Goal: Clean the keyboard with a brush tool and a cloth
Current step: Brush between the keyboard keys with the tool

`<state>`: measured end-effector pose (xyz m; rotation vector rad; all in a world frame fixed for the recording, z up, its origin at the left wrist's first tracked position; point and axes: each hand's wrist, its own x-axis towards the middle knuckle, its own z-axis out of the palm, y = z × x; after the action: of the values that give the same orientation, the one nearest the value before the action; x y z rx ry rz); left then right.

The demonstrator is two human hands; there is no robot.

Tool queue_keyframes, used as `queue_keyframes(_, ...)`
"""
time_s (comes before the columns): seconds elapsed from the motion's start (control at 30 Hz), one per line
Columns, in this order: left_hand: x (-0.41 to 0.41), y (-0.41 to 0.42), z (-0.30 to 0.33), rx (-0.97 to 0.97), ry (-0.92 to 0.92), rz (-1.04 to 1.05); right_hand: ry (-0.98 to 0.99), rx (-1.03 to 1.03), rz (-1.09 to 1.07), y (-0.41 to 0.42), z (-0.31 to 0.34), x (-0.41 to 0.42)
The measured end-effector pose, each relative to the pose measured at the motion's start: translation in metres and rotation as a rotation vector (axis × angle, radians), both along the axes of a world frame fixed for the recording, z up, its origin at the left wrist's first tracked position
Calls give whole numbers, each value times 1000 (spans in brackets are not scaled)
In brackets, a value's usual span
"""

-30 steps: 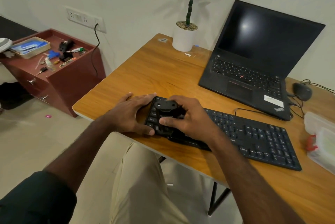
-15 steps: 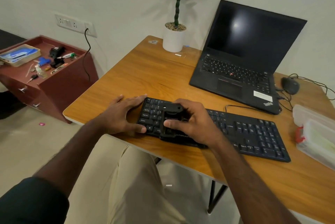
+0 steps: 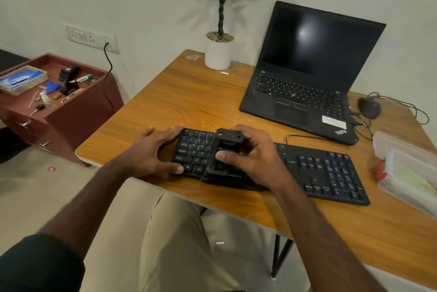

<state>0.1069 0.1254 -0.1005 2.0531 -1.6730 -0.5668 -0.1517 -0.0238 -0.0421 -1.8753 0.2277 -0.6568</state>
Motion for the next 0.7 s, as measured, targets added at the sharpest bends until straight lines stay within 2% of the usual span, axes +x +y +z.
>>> queue_keyframes(0.2,-1,1,1,2,15,-6,109,3,36,-6,-5,-9)
queue_keyframes(0.4,-2,0,1,6,-2,-7,86,39,14,-33,5,-54)
queue_keyframes(0.53,-4,0,3,17,23,2,-25,44,-54,-21,1,-37)
queue_keyframes(0.7,-3,1,3,24,35,7,83,62,-31,-2,-9,-22)
